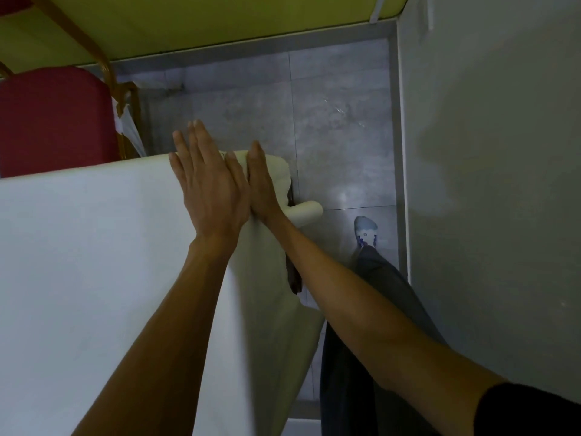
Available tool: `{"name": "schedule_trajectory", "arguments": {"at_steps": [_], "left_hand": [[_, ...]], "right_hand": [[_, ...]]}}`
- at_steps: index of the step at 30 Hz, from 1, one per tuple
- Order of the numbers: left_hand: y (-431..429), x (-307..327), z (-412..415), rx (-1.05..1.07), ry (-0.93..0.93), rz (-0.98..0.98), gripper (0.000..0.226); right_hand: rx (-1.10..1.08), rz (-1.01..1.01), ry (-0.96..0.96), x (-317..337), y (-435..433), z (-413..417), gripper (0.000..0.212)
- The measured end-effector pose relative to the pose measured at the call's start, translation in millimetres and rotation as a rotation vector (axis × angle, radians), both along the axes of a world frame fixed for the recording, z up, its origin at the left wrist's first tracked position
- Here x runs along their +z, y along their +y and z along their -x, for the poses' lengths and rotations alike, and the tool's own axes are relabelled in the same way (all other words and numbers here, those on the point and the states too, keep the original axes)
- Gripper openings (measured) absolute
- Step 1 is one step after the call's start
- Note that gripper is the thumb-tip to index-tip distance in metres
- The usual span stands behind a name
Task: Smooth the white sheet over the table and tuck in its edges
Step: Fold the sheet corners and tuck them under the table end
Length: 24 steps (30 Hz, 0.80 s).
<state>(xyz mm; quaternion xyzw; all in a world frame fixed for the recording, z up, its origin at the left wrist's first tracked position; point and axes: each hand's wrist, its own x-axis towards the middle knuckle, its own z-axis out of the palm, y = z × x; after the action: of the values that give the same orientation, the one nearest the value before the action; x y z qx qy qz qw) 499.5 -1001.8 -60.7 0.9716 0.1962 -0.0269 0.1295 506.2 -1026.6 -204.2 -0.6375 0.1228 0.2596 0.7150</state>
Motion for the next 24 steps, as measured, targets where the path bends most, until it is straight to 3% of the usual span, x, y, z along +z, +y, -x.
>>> {"name": "schedule_trajectory", "arguments": {"at_steps": [3, 6, 8, 10, 11, 16, 21, 23, 24], "left_hand": [[5, -7, 4, -0.012, -0.002, -0.003, 0.064], [7, -10, 3, -0.027, -0.009, -0.015, 0.062], [6, -9, 4, -0.043, -0.015, -0.023, 0.062], [7, -10, 4, -0.036, -0.014, -0.012, 0.062], [7, -9, 4, -0.039, -0.019, -0.014, 0.063], [2, -2, 3, -0.027, -0.021, 0.014, 0.107], [7, -10, 4, -0.027, -0.003, -0.029, 0.068], [8, -13, 4, -0.026, 0.012, -0.037, 0.065], [8, -14, 4, -0.031, 0.011, -0.041, 0.065]], "right_hand": [[-0.126, -0.068, 0.305, -12, -11, -4, 0.064], [-0.071, 0.022, 0.35, -24, -19, -9, 0.075], [-0.077, -0.013, 0.348, -31, -17, -16, 0.064], [-0.1, 0.014, 0.335, 4, -20, -21, 0.058], [-0.168, -0.014, 0.285, 14, -23, -23, 0.067], [-0.009, -0.055, 0.172, 27, -8, -8, 0.074], [-0.097, -0.068, 0.311, 10, -18, -9, 0.062], [-0.041, -0.052, 0.341, -9, -14, -12, 0.07], [-0.042, -0.053, 0.346, -53, -4, -11, 0.078]]}}
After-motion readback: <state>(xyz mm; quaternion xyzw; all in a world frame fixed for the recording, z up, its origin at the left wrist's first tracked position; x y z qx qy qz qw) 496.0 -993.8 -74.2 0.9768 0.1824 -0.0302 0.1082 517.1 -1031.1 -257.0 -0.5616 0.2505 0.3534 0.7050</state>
